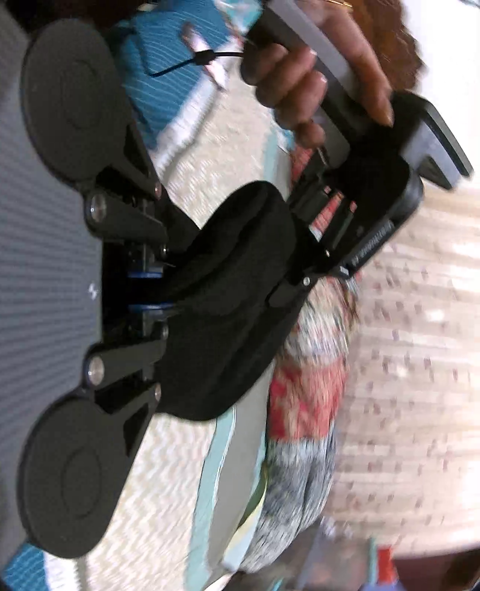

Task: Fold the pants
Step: 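Press the folded garment down with the right gripper while the left gripper releases it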

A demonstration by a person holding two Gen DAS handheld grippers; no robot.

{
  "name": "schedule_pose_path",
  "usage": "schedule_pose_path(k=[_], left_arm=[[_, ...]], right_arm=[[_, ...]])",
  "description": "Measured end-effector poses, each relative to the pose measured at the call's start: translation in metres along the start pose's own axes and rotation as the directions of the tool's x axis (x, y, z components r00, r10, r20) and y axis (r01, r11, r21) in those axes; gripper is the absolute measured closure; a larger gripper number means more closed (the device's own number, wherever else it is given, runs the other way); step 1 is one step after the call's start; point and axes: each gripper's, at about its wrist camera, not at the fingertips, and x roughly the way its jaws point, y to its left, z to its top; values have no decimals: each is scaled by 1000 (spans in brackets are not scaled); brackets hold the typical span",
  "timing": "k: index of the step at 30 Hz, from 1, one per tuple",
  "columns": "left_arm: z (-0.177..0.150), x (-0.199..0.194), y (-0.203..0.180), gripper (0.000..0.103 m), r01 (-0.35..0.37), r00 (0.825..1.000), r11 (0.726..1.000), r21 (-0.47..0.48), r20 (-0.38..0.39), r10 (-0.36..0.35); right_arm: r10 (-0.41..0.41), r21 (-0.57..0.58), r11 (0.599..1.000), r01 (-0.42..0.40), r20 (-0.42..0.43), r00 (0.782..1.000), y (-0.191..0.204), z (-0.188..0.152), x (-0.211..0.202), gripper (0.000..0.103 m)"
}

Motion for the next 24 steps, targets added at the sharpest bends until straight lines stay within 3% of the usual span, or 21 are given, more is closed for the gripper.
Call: schedule_pose_path(k=[2, 5, 7, 11, 13, 17, 19, 22, 24], left_arm=[[-13, 6, 22, 82, -45, 999, 998, -38, -28, 44], [-33, 29, 52, 75, -134, 989, 989, -61, -68, 130], [-49, 53, 72, 70, -180, 977, 978, -109, -135, 165], [-59, 51, 79, 61, -159, 986, 972, -175, -86, 146], [-59, 42, 72, 44, -148, 989, 975, -168, -50, 142], [-71, 22, 64, 39, -106, 994, 986, -132, -27, 104], [-80, 18, 54, 35, -102, 995, 990, -95, -26, 100], [-100, 16, 42, 32, -128, 992, 992, -18, -18, 128], [-112, 22, 41, 29, -192, 981, 981, 22, -22, 192]], right_arm=[[31, -27, 999, -32, -41, 999, 11, -5, 9, 84], [72, -48, 996, -80, -144, 987, 17, -13, 30, 65], [89, -47, 994, -98, -171, 981, 16, -14, 33, 61], [143, -15, 989, -146, -128, 981, 4, -6, 13, 44], [163, 42, 986, -160, -90, 982, -11, -3, 1, 44], [109, 212, 972, -105, -8, 994, -39, -2, -14, 48], [77, 325, 943, -70, -7, 997, -58, -6, -11, 58], [64, 414, 910, -20, -94, 994, -81, -19, 15, 60], [42, 420, 905, 66, -241, 970, -90, -33, 43, 57]])
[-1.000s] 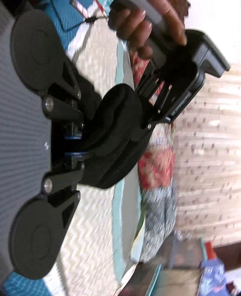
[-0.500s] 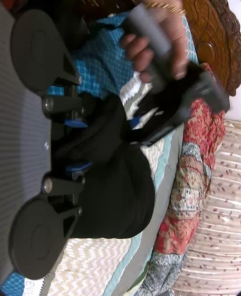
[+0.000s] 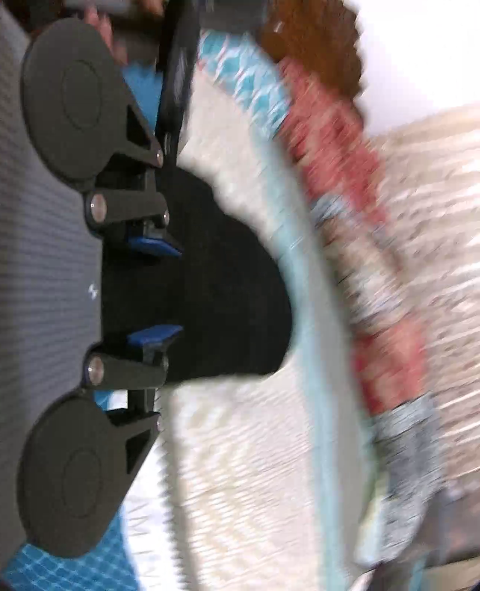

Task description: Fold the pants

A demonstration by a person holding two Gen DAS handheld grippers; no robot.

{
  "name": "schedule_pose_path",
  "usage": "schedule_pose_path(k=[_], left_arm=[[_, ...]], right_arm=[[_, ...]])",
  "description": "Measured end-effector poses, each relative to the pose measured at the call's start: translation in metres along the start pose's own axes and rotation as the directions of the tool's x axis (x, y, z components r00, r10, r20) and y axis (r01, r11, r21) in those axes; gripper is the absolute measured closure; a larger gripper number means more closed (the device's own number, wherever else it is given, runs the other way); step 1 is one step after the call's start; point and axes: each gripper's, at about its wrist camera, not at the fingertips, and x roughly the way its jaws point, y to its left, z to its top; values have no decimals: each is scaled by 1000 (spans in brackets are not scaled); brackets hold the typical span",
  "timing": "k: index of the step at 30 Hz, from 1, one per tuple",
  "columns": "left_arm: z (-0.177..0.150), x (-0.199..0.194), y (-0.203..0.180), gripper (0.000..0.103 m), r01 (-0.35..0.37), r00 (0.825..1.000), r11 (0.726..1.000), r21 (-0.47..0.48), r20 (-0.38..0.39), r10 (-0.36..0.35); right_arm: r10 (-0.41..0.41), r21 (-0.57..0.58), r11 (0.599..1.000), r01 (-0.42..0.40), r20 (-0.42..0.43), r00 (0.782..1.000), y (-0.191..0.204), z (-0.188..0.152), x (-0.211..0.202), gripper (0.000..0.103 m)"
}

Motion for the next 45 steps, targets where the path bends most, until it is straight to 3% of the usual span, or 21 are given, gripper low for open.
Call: schedule_pose_path(k=[1, 3, 6, 9, 13, 16, 21, 24, 27, 31, 33, 35, 36, 37, 40, 45], left_arm=[[-5, 5, 1, 27, -7, 1000, 1000, -7, -18, 7], [-8, 2, 4, 28, 6, 1000, 998, -61, -18, -7], [-6, -10, 2, 28, 4, 1000, 999, -51, 12, -3], [-7, -9, -2, 28, -14, 1000, 999, -30, 4, 14], [-10, -2, -4, 28, -29, 999, 998, -63, -16, 28], [-11, 0, -6, 28, -41, 999, 997, -62, -20, 40], [-10, 6, 0, 24, -21, 1000, 997, -79, -23, 19], [-12, 15, 0, 18, -30, 999, 996, -80, -26, 28], [-14, 19, 2, 15, -27, 999, 996, -85, -31, 25], [-12, 16, 5, 14, -20, 999, 996, -91, -34, 17], [-10, 8, 8, 14, -9, 1000, 995, -102, -23, 7], [-8, -10, 14, 14, 10, 1000, 993, -116, 26, -7], [-7, -21, 19, 12, 29, 998, 992, -126, 64, -21], [-6, -33, 28, 8, 57, 994, 988, -144, 100, -43], [-3, -46, 50, 1, 118, 985, 968, -222, 148, -86], [6, -18, 67, 0, 172, 984, 935, -310, 99, -148]], right_arm=[[-7, 45, 999, 8, -33, 999, -8, 1, 8, 57], [17, 123, 992, -14, -19, 1000, -14, 9, 1, 57], [19, 110, 993, -30, 96, 995, -8, 29, -18, 58], [72, 129, 988, -90, 138, 988, -7, 55, -13, 60], [116, 93, 988, -126, 101, 988, 8, 82, 21, 68], [100, 71, 992, -104, 47, 994, 16, 85, 51, 69], [-42, 54, 998, 45, -57, 997, 0, 67, 94, 65], [6, 168, 986, 5, -64, 998, -20, 66, 96, 63], [-16, 100, 995, 22, -52, 999, -12, 62, 88, 64], [17, 159, 987, -9, -47, 999, -24, 64, 84, 62], [56, 206, 977, -51, -17, 998, -32, 67, 77, 60], [88, 243, 965, -98, 51, 995, -40, 66, 56, 50], [95, 259, 959, -115, 87, 992, -46, 63, 43, 37], [104, 276, 952, -133, 120, 987, -54, 58, 30, 31], [154, 347, 916, -201, 159, 975, -81, 37, 4, 22], [251, 509, 811, -288, 141, 958, -117, -4, -5, 18]])
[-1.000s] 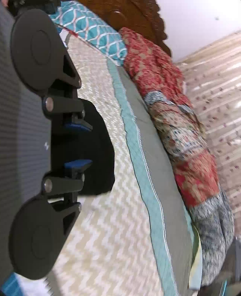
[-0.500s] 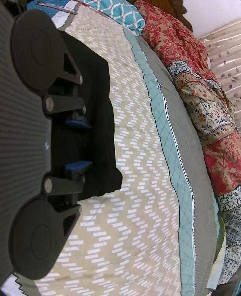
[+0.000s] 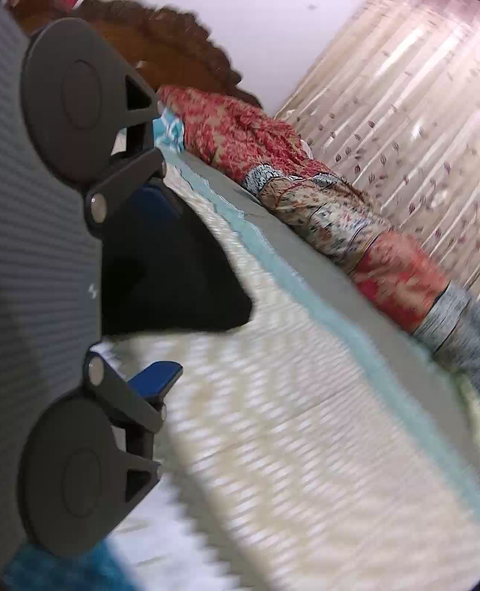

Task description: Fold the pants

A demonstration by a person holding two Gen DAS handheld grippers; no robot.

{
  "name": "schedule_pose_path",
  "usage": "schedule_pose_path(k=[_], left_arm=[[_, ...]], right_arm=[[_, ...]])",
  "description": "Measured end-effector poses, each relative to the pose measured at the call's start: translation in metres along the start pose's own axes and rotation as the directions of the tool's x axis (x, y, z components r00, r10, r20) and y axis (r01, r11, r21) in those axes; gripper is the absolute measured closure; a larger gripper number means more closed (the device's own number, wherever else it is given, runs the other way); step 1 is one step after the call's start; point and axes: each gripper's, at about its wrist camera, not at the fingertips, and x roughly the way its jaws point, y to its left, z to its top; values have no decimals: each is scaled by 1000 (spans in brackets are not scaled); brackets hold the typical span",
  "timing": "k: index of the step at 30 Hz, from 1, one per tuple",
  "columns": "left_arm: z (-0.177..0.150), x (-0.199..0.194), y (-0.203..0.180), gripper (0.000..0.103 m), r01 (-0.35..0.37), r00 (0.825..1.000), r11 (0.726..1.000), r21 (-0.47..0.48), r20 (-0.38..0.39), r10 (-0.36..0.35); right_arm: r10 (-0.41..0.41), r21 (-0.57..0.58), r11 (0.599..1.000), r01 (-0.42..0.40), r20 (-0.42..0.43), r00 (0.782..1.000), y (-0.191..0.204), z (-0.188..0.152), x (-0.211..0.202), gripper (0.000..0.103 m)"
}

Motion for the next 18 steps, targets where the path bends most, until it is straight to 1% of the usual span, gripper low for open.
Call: schedule_pose_path(k=[2, 4, 5, 7, 8, 11, 15, 18], left_arm=[[-1, 19, 1, 0, 15, 999, 1000, -18, -46, -16], [-6, 41, -2, 0, 18, 995, 999, -33, -97, -21], [-8, 48, -4, 0, 15, 995, 1000, -22, -100, -17], [-10, 54, -11, 0, 4, 997, 1000, 25, -76, -2], [-9, 57, -13, 0, 3, 997, 999, 35, -74, 0], [-6, 63, -12, 0, 10, 998, 999, 31, -68, -8], [3, 71, -12, 0, 27, 997, 1000, 3, -68, -26], [12, 84, -18, 1, 32, 997, 999, -10, -73, -32]], right_arm=[[20, 23, 1000, -19, -10, 1000, -5, -7, -1, 18], [45, 10, 999, -44, -26, 999, -2, -13, 3, 17], [51, -6, 999, -52, -41, 998, 1, -14, 4, 18], [46, -50, 998, -49, -67, 997, 8, -17, 9, 18], [43, -67, 997, -48, -76, 996, 10, -17, 11, 17], [30, -102, 994, -39, -91, 995, 15, -22, 24, 17], [77, -66, 994, -85, -105, 992, 23, -24, 44, 16], [92, -57, 993, -101, -138, 986, 28, -26, 61, 17]])
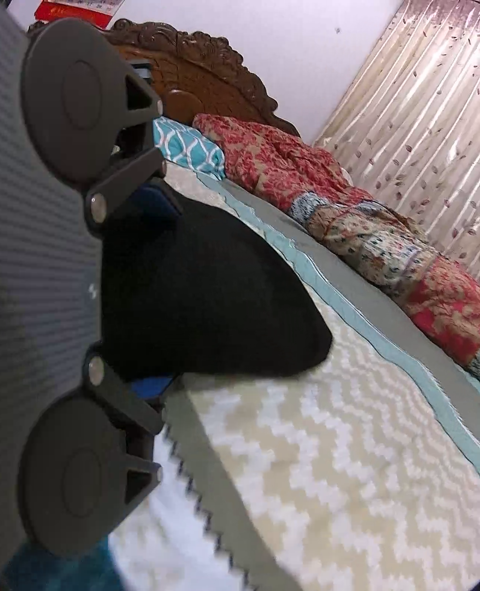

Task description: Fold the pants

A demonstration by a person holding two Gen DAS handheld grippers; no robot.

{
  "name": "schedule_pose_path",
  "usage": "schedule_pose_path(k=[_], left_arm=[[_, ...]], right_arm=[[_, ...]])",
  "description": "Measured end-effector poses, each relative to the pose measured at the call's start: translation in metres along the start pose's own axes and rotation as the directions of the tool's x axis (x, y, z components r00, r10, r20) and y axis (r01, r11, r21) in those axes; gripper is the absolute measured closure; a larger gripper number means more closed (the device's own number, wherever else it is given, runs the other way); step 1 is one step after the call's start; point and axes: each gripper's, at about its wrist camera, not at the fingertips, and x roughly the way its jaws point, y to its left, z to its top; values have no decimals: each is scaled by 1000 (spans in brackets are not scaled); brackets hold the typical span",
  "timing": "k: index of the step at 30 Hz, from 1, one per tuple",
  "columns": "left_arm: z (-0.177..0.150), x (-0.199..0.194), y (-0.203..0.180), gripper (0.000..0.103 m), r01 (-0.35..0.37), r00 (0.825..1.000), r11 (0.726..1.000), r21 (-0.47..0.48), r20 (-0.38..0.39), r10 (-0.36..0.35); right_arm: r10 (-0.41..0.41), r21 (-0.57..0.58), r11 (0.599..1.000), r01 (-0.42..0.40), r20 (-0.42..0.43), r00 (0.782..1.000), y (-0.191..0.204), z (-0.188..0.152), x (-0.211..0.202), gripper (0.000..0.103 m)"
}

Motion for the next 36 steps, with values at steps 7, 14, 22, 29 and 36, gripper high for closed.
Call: schedule_pose_path(k=[7, 14, 22, 29, 36], left_arm=[[-10, -8, -9, 53, -28, 999, 994, 101, 21, 26], [1, -53, -46, 69, 2, 990, 983, 186, 140, -28], [129, -41, -93, 69, -105, 923, 917, 384, 380, -53], [222, 50, -89, 69, -223, 914, 914, 339, 398, 76], [250, 130, -43, 68, -304, 921, 908, 289, 332, 203]], right_arm=[[-24, -53, 998, 22, -36, 999, 17, -12, 9, 43], [-8, -264, 964, 28, 78, 997, 66, -4, -4, 51], [114, -489, 872, 24, 250, 962, 102, 121, 49, 51], [23, -483, 867, 126, 290, 957, 68, 201, 139, 52], [-124, -401, 891, 212, 235, 964, 22, 214, 198, 52]])
